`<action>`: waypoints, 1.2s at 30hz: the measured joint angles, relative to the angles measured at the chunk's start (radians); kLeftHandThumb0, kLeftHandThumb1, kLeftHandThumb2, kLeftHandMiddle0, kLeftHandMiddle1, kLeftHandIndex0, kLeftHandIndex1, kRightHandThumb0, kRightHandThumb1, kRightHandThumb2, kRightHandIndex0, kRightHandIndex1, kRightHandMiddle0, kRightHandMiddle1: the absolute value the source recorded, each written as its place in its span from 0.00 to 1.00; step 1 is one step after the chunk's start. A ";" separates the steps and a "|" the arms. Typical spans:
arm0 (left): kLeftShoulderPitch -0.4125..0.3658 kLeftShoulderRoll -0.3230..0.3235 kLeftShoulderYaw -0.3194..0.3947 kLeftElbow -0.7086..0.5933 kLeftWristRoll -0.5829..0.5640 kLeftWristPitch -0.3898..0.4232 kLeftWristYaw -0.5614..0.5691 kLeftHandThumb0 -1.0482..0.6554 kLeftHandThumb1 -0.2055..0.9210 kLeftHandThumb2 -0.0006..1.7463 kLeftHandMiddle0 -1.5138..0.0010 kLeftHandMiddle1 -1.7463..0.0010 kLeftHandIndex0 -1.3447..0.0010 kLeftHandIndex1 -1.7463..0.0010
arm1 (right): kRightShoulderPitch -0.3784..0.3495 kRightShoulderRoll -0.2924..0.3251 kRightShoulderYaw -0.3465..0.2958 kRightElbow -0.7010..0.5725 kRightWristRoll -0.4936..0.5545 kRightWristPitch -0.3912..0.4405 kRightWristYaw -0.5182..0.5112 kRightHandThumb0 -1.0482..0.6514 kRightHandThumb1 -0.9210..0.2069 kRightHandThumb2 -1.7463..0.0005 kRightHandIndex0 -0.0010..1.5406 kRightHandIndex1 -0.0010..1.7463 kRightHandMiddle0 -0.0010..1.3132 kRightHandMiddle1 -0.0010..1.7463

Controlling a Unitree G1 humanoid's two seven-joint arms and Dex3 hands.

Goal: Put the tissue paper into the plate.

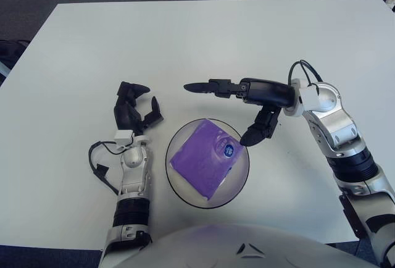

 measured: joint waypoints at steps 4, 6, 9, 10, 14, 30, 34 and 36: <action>0.002 -0.004 0.001 -0.002 -0.011 -0.002 -0.006 0.61 0.46 0.70 0.58 0.17 0.60 0.00 | 0.050 0.066 -0.030 0.040 -0.076 -0.144 -0.122 0.15 0.00 0.39 0.02 0.25 0.00 0.23; 0.002 -0.005 0.001 -0.002 -0.021 -0.013 -0.013 0.61 0.46 0.72 0.58 0.16 0.61 0.00 | 0.081 0.097 -0.048 0.070 -0.115 -0.230 -0.183 0.20 0.00 0.38 0.01 0.41 0.00 0.39; 0.003 -0.005 0.001 0.000 -0.026 -0.027 -0.027 0.61 0.45 0.72 0.57 0.14 0.62 0.00 | 0.128 0.134 -0.077 0.118 -0.165 -0.340 -0.269 0.25 0.00 0.38 0.01 0.50 0.00 0.51; 0.003 -0.004 0.001 0.001 -0.027 -0.033 -0.029 0.61 0.45 0.73 0.57 0.14 0.62 0.00 | 0.142 0.144 -0.085 0.128 -0.175 -0.359 -0.293 0.28 0.00 0.38 0.01 0.52 0.00 0.56; 0.003 0.002 0.002 0.008 -0.032 -0.061 -0.045 0.61 0.44 0.73 0.56 0.13 0.63 0.00 | 0.187 0.206 -0.113 0.146 -0.200 -0.397 -0.406 0.34 0.03 0.34 0.05 0.60 0.00 0.73; -0.002 0.006 0.002 0.014 -0.037 -0.099 -0.067 0.61 0.43 0.75 0.56 0.11 0.64 0.00 | 0.271 0.487 -0.155 0.128 -0.194 -0.332 -0.769 0.37 0.31 0.39 0.41 0.82 0.32 0.99; -0.002 0.007 0.002 0.015 -0.037 -0.099 -0.072 0.61 0.42 0.75 0.56 0.12 0.63 0.00 | 0.272 0.532 -0.176 0.158 -0.194 -0.354 -0.832 0.37 0.35 0.39 0.45 0.90 0.34 1.00; -0.002 0.007 0.002 0.015 -0.037 -0.099 -0.072 0.61 0.42 0.76 0.56 0.11 0.63 0.00 | 0.270 0.548 -0.187 0.182 -0.192 -0.373 -0.852 0.37 0.36 0.38 0.46 0.92 0.35 1.00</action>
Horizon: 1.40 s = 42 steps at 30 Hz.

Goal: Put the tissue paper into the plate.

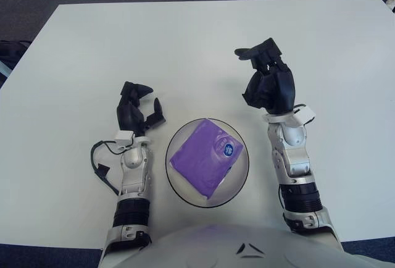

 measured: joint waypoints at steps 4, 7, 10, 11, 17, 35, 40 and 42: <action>0.000 0.000 0.000 0.000 0.000 0.001 0.000 0.61 0.41 0.77 0.56 0.11 0.62 0.00 | -0.017 0.006 -0.041 0.097 0.029 -0.054 -0.009 0.37 0.37 0.37 0.50 0.96 0.36 1.00; 0.000 0.001 0.000 0.000 0.000 0.001 0.000 0.61 0.41 0.76 0.56 0.12 0.61 0.00 | -0.024 0.004 -0.065 0.170 0.044 -0.089 -0.008 0.37 0.38 0.37 0.52 0.99 0.36 1.00; 0.000 0.001 0.001 0.000 -0.001 0.002 -0.001 0.61 0.40 0.76 0.56 0.13 0.59 0.00 | -0.022 0.003 -0.092 0.229 0.044 -0.116 -0.016 0.36 0.39 0.36 0.56 1.00 0.37 1.00; 0.000 0.001 0.001 0.000 -0.002 0.002 -0.001 0.61 0.40 0.76 0.55 0.14 0.59 0.00 | -0.019 0.002 -0.100 0.243 0.041 -0.116 -0.024 0.36 0.39 0.36 0.57 1.00 0.37 1.00; 0.001 0.001 0.004 0.000 -0.003 0.009 -0.001 0.61 0.40 0.76 0.54 0.16 0.59 0.00 | 0.011 0.007 -0.115 0.266 0.019 -0.074 -0.085 0.36 0.41 0.35 0.59 1.00 0.38 1.00; 0.002 0.003 0.007 -0.001 0.001 0.017 -0.001 0.61 0.41 0.75 0.56 0.15 0.59 0.00 | 0.018 0.010 -0.107 0.371 -0.040 -0.060 -0.169 0.37 0.37 0.37 0.55 1.00 0.36 1.00; 0.002 0.003 0.006 -0.001 0.003 0.019 -0.001 0.61 0.41 0.75 0.55 0.15 0.59 0.00 | 0.009 0.008 -0.108 0.397 -0.048 -0.065 -0.178 0.37 0.37 0.38 0.54 1.00 0.35 1.00; 0.002 0.003 0.006 -0.001 0.004 0.019 0.000 0.61 0.41 0.75 0.56 0.15 0.58 0.00 | 0.008 0.007 -0.109 0.402 -0.048 -0.065 -0.179 0.37 0.36 0.39 0.52 1.00 0.35 1.00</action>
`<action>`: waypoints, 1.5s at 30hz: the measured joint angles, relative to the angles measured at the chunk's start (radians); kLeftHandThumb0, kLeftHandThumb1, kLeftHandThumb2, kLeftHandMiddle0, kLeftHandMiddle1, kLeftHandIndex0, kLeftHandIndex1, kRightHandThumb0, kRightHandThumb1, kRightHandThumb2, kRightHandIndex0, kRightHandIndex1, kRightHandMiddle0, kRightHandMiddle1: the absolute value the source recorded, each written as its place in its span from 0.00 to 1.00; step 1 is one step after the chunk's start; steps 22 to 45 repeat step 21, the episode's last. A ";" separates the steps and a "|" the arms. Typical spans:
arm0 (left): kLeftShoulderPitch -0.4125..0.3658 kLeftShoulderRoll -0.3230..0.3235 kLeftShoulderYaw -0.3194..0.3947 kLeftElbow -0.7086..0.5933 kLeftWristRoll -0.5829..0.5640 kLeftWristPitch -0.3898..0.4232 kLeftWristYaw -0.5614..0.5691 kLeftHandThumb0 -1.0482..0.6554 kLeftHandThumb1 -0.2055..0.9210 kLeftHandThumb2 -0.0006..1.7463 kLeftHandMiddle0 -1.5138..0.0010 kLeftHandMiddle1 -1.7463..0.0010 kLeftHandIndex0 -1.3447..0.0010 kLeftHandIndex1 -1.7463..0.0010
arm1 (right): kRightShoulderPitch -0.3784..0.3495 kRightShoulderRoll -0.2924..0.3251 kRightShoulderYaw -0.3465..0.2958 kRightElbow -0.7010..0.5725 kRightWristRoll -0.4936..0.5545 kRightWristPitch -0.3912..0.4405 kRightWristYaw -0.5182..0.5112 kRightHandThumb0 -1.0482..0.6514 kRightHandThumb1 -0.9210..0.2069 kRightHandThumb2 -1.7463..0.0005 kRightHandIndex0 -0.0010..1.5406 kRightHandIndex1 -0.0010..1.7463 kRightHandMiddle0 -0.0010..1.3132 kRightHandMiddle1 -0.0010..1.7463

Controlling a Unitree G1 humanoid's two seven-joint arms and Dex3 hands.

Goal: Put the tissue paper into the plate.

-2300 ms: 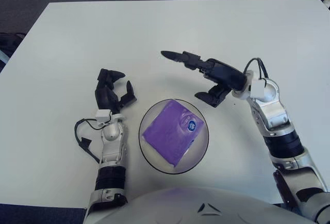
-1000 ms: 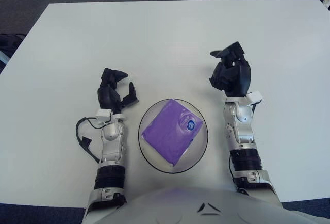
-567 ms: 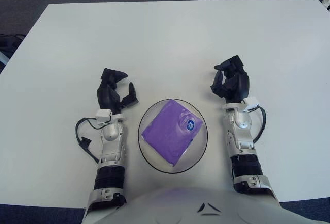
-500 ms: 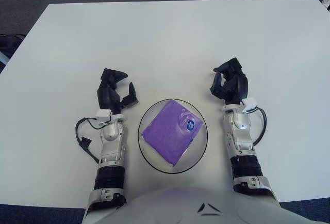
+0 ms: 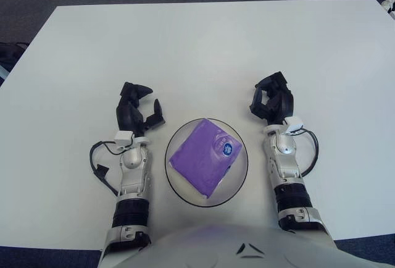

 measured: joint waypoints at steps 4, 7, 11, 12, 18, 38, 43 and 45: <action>0.000 0.000 0.000 0.000 0.001 0.000 0.000 0.61 0.41 0.75 0.56 0.15 0.58 0.00 | -0.001 -0.002 -0.004 0.005 0.001 0.002 0.000 0.37 0.35 0.40 0.49 1.00 0.34 1.00; 0.000 0.000 0.000 0.000 0.002 0.000 0.000 0.61 0.41 0.75 0.56 0.14 0.58 0.00 | 0.000 -0.004 -0.005 0.010 0.002 0.002 0.001 0.37 0.34 0.40 0.48 1.00 0.33 1.00; 0.001 0.000 -0.001 0.000 0.003 -0.001 0.000 0.61 0.41 0.76 0.57 0.13 0.59 0.00 | 0.001 -0.006 -0.007 0.020 0.001 0.001 0.000 0.37 0.33 0.41 0.47 1.00 0.33 1.00; 0.001 0.000 -0.001 0.000 0.003 -0.001 0.000 0.61 0.41 0.76 0.57 0.13 0.58 0.00 | 0.001 -0.007 -0.007 0.021 0.000 0.001 0.000 0.37 0.33 0.41 0.47 1.00 0.33 1.00; 0.002 0.000 -0.002 0.000 0.004 -0.001 0.000 0.61 0.41 0.76 0.58 0.12 0.59 0.00 | -0.004 -0.011 -0.006 0.037 -0.016 -0.002 -0.006 0.38 0.32 0.41 0.47 1.00 0.33 1.00; 0.003 0.001 -0.003 0.000 0.005 -0.001 0.000 0.61 0.41 0.76 0.58 0.11 0.59 0.00 | -0.007 -0.017 -0.001 0.048 -0.044 -0.013 -0.016 0.38 0.33 0.41 0.48 1.00 0.33 1.00; 0.003 0.001 -0.003 0.000 0.005 -0.001 0.000 0.61 0.41 0.76 0.58 0.11 0.59 0.00 | -0.007 -0.017 -0.001 0.048 -0.044 -0.013 -0.016 0.38 0.33 0.41 0.48 1.00 0.33 1.00; 0.003 0.001 -0.003 0.000 0.005 -0.001 0.000 0.61 0.41 0.76 0.58 0.11 0.59 0.00 | -0.007 -0.017 -0.001 0.048 -0.044 -0.013 -0.016 0.38 0.33 0.41 0.48 1.00 0.33 1.00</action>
